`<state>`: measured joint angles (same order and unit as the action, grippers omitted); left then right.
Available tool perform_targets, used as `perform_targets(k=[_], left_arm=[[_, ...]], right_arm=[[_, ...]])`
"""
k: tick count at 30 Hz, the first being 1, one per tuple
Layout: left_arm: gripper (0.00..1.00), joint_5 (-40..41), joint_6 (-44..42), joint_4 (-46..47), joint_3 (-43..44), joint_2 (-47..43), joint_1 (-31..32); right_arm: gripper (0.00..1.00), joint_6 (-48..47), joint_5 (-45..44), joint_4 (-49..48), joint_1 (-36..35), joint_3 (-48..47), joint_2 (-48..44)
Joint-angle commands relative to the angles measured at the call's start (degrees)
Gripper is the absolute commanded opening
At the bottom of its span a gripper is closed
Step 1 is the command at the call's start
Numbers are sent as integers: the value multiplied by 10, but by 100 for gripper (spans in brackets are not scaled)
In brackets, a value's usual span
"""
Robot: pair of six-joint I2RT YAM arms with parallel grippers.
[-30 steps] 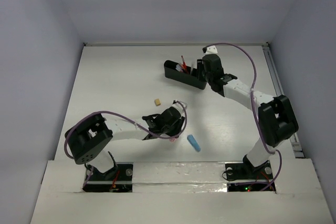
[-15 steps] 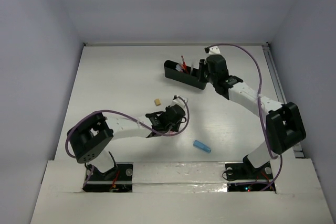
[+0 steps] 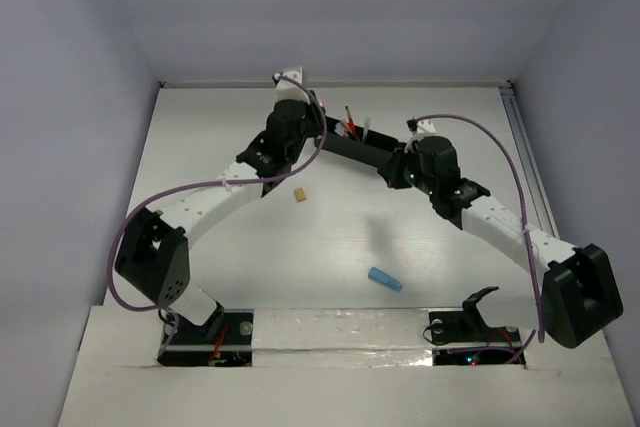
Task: Sort the stationery into containers
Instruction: Place the pen in the storage box.
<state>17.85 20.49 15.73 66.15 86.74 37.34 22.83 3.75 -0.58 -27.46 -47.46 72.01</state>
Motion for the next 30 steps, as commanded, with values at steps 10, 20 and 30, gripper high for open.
perform_targets(k=[10, 20, 30], left_arm=[[0, -19, -31, 105, 174, 172, -46], [0, -8, -50, 167, 179, 246, -51], [0, -4, -82, 226, 151, 284, -51]], right_arm=[[0, 14, 61, -54, -29, 59, -36], [0, 7, 91, -34, -46, 66, -73], [0, 14, 102, -29, -51, 53, -84]])
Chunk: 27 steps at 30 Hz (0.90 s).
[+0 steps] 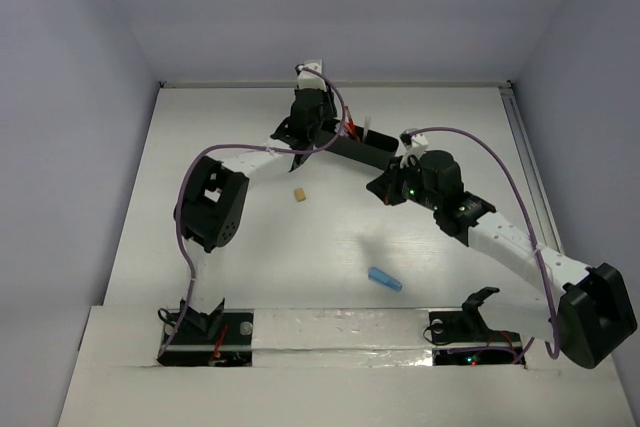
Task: Sort the stationery into containers
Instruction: Place the pen in the storage box.
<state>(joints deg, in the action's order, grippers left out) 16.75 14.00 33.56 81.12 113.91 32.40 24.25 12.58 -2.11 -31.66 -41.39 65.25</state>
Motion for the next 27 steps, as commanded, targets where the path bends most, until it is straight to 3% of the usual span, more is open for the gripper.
perform_targets(k=[1, 10, 13, 20, 23, 27], left_arm=[[0, 7, -18, 48, 5, 15, -1], [5, 5, -27, 51, 15, 44, -1], [12, 2, -27, 54, 11, 44, -1], [54, -2, -19, 63, -13, 24, -1], [65, -1, -18, 63, -18, 4, -1], [70, -3, -21, 59, -17, -40, -1]], right_arm=[[0, 0, 14, -12, -9, -9, -20], [0, 1, 9, -5, -15, -13, -29], [0, 0, 5, -4, -20, -15, -27], [2, -3, 4, -10, -20, -17, -9], [6, -6, 5, -13, -25, -20, 7], [12, -10, 11, -11, -31, -33, 34]])
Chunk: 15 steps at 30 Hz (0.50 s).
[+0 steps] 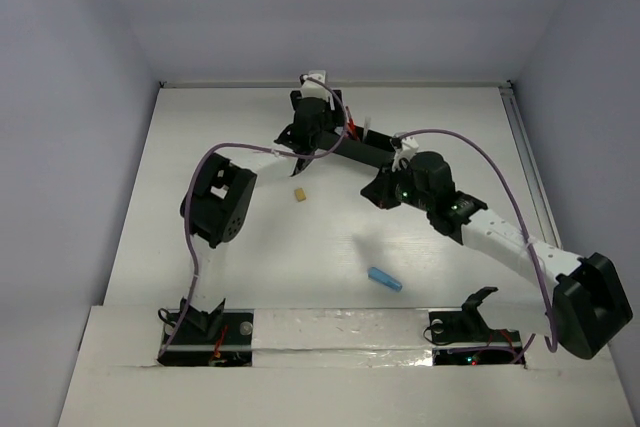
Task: Sort the stationery into containers
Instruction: Place the pen in the storage box.
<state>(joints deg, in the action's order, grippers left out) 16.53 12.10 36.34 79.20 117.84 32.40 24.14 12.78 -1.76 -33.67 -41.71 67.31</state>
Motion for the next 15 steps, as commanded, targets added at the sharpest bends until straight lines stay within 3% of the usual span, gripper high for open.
perform_targets(k=[1, 6, 11, 15], left_arm=[[70, -2, -1, 31, 0, -89, -1], [69, 3, 8, 13, -31, -188, -1], [64, 5, 74, 25, -198, -345, -12], [58, 21, 179, 15, -340, -517, -19]], right_arm=[[17, -11, 8, -15, -10, -34, 20], [35, -29, -15, -11, -49, -82, 91], [63, -36, -72, 12, -100, -156, 190], [69, -40, -90, 11, -124, -216, 291]])
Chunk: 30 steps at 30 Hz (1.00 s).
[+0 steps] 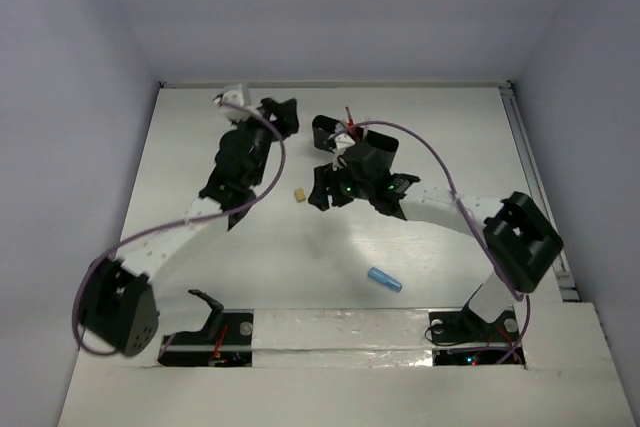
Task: Sort the stationery into containers
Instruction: Place the pen in the storage box, then pick up the stationery from the center of the board.
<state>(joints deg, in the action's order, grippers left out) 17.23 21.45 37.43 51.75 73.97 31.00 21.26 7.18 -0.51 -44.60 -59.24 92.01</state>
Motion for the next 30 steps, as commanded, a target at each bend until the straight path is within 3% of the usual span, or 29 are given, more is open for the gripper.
perform_targets(k=[1, 8, 12, 16, 17, 19, 21, 30], left_arm=[[57, 21, 96, 0, -114, -106, -10], [38, 50, 115, -127, -198, -326, -10], [35, 25, 137, -192, -225, -413, -10], [35, -10, 142, -247, -234, -455, -10], [35, -15, 143, -253, -244, -464, -10], [35, -30, 146, -283, -250, -484, -10], [35, -42, 145, -304, -255, -500, -10], [31, -152, 156, -283, -301, -506, -10]], right_arm=[[70, -14, -40, 0, -20, -68, 82], [68, -39, -124, 64, -51, -205, 228], [62, -51, -185, 102, -57, -266, 285], [47, -70, -214, 140, -62, -311, 331], [31, -73, -216, 146, -67, -315, 336], [11, -75, -233, 150, -67, -325, 343], [1, -71, -256, 151, -67, -328, 337], [0, -111, -324, 106, -35, -278, 144]])
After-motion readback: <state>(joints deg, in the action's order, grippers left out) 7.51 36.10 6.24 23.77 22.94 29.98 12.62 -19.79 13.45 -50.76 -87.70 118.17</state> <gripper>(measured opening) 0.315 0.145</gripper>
